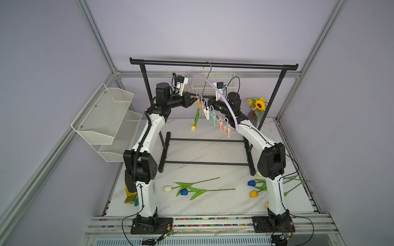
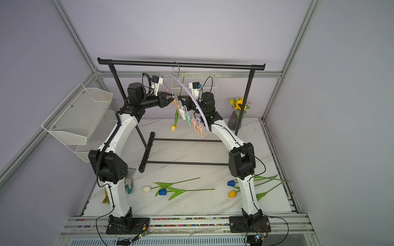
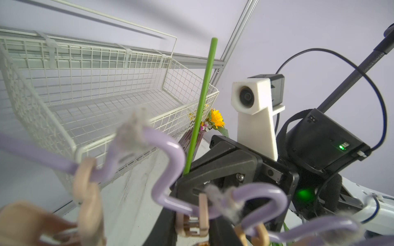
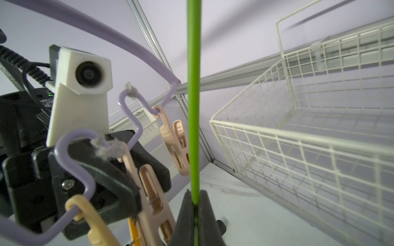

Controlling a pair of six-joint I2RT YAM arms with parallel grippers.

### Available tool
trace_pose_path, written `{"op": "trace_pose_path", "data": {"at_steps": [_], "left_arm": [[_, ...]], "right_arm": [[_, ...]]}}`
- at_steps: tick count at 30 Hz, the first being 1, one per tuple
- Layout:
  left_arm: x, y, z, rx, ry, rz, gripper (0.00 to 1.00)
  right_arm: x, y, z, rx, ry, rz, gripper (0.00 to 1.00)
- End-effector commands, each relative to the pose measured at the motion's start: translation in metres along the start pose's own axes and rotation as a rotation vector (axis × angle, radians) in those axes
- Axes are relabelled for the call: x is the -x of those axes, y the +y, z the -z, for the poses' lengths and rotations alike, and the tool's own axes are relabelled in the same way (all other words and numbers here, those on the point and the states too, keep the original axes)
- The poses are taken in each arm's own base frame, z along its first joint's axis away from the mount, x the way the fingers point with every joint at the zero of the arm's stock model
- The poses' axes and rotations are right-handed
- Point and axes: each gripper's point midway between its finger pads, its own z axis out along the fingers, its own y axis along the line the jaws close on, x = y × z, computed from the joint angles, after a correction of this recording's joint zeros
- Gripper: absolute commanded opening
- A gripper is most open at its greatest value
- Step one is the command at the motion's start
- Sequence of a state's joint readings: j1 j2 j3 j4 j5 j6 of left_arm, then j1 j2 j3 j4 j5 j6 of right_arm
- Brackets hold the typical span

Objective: Dry the flowers on a clothes hanger
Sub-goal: Open the clamp at the hanger, then clamp the flower onto the hanger.

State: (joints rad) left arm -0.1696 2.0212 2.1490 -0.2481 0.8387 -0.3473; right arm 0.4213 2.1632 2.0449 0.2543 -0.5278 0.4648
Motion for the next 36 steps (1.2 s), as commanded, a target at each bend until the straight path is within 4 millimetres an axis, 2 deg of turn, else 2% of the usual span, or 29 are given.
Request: {"op": "trace_pose_path", "data": {"at_steps": [1, 10, 18, 22, 27, 36], "left_arm": [[0.034, -0.032, 0.009, -0.044, -0.074, -0.066, 0.22], [0.037, -0.034, 0.007, -0.070, -0.095, -0.033, 0.14], [0.035, -0.036, 0.005, -0.094, -0.096, -0.018, 0.12], [0.033, -0.036, 0.005, -0.098, -0.093, -0.016, 0.12], [0.030, -0.035, 0.004, -0.103, -0.085, -0.013, 0.12], [0.024, -0.034, 0.003, -0.104, -0.068, -0.020, 0.11]], "right_arm": [[0.016, 0.001, 0.013, -0.030, -0.082, -0.002, 0.00], [-0.012, -0.009, 0.026, -0.034, -0.096, -0.110, 0.00], [-0.031, 0.001, 0.030, 0.038, -0.056, -0.140, 0.00], [-0.034, 0.008, 0.032, 0.070, -0.045, -0.136, 0.00], [-0.038, 0.026, 0.032, 0.126, -0.031, -0.118, 0.00], [-0.037, 0.039, 0.032, 0.173, -0.010, -0.100, 0.00]]}}
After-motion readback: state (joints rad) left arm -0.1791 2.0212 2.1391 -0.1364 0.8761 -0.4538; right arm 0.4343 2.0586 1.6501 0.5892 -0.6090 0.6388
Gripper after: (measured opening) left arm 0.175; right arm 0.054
